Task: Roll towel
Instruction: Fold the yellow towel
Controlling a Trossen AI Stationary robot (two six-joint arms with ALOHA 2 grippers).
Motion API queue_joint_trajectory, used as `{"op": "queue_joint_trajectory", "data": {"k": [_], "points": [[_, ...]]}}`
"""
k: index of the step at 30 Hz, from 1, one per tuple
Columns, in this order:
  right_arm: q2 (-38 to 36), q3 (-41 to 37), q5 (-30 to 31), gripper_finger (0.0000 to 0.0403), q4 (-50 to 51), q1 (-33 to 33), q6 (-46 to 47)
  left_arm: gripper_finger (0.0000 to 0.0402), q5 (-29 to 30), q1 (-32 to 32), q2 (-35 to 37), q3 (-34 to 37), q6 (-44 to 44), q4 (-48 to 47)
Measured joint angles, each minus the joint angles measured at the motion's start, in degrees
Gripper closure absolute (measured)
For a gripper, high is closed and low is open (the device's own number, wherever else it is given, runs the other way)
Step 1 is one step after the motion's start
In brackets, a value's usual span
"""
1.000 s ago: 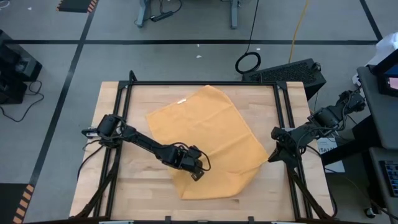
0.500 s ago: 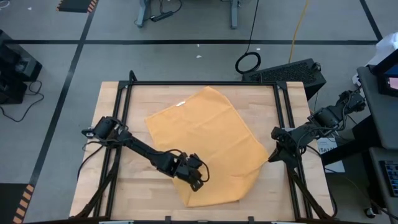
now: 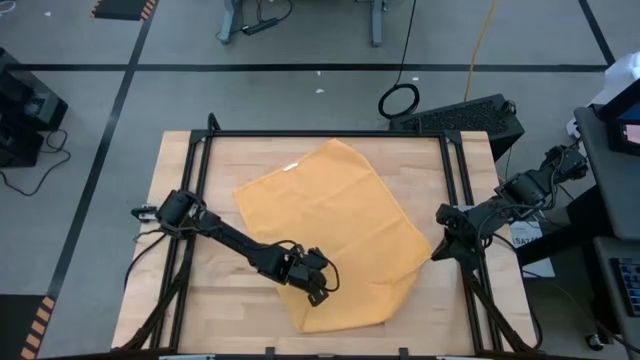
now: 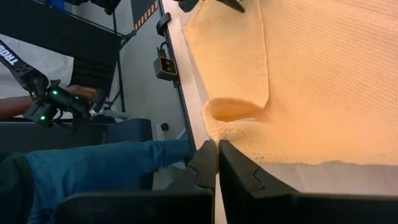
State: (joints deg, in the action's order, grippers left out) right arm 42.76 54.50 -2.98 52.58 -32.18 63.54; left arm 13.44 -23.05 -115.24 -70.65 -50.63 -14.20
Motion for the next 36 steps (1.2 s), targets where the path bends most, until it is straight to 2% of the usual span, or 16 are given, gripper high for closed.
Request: {"op": "queue_joint_trajectory", "data": {"k": [10,13,19,26,30,36], "points": [[0.02,0.0,0.31,0.0403,0.0,-0.02,0.49,0.024,0.65,0.7,0.0,-0.28,0.05,0.37],[0.02,0.0,0.35,0.0403,0.0,-0.02,0.44,0.0278,0.66,0.92,0.02,-0.34,0.53,0.46],[0.02,0.0,0.66,0.0403,0.0,-0.02,0.29,0.0388,-1.24,0.97,0.02,-0.79,1.49,0.41],[0.02,0.0,1.64,0.0403,-0.05,-0.02,0.28,0.0397,-2.52,1.08,0.07,-2.94,1.51,-0.18],[-0.03,0.0,1.6,0.0403,-2.21,-0.01,0.05,0.0399,-3.18,0.66,2.9,-6.54,1.46,-1.24],[-0.91,0.0,1.23,0.0403,-5.02,-0.02,0.08,0.04,-1.76,-2.39,10.19,-14.27,1.39,-18.03]]}}
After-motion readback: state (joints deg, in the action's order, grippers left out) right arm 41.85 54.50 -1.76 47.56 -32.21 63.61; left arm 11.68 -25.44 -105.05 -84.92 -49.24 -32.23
